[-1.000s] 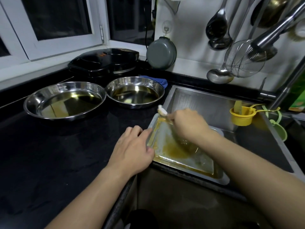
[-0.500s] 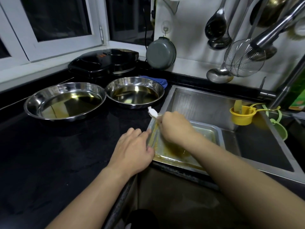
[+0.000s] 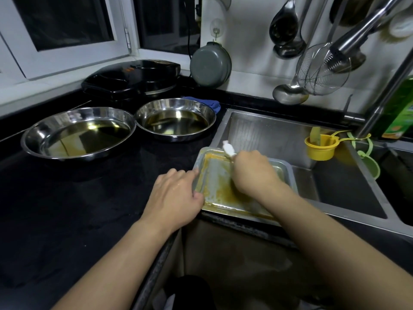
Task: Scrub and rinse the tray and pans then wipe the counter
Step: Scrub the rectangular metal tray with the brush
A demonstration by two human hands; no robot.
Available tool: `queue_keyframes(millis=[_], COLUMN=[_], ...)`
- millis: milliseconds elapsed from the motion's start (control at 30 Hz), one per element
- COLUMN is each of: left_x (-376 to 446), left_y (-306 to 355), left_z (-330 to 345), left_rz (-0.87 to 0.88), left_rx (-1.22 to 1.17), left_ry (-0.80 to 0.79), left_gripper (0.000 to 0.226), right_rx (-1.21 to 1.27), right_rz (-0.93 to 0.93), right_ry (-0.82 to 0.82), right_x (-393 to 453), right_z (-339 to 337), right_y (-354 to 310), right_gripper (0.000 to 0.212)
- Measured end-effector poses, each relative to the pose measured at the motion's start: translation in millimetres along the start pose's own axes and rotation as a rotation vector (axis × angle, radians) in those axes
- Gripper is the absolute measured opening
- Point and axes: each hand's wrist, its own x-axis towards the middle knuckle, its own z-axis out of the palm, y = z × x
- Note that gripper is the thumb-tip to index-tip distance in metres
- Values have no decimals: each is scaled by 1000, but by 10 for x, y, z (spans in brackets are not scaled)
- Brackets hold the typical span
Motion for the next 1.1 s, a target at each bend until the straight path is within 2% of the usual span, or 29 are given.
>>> queue_keyframes(millis=[133, 300, 367, 433, 667, 800, 1000, 1100], left_x=[17, 9, 14, 11, 11, 10, 17, 11], left_y=[-14, 11, 12, 9, 6, -10, -10, -24], left_z=[8, 7, 16, 20, -7, -3, 20, 32], left_rz=[-10, -28, -29, -29, -20, -33, -19, -13], left_rx=[9, 12, 18, 20, 11, 19, 19, 13], left_ry=[4, 12, 9, 9, 5, 8, 20, 28], left_gripper=[64, 62, 63, 63, 62, 62, 61, 60], right_rx=[-35, -166, -172, -140, -122, -142, -169, -159], right_rz=[-85, 98, 187, 200, -15, -75, 213, 166], right_ry=[-14, -8, -30, -43, -26, -38, -38, -58], right_x=[51, -222, -342, -364, -102, -71, -347, -278], right_z=[126, -80, -180, -191, 95, 126, -95, -78], right_y=[-188, 469, 706, 744, 123, 156, 856, 835], right_gripper=[35, 48, 42, 39, 33, 39, 37, 38])
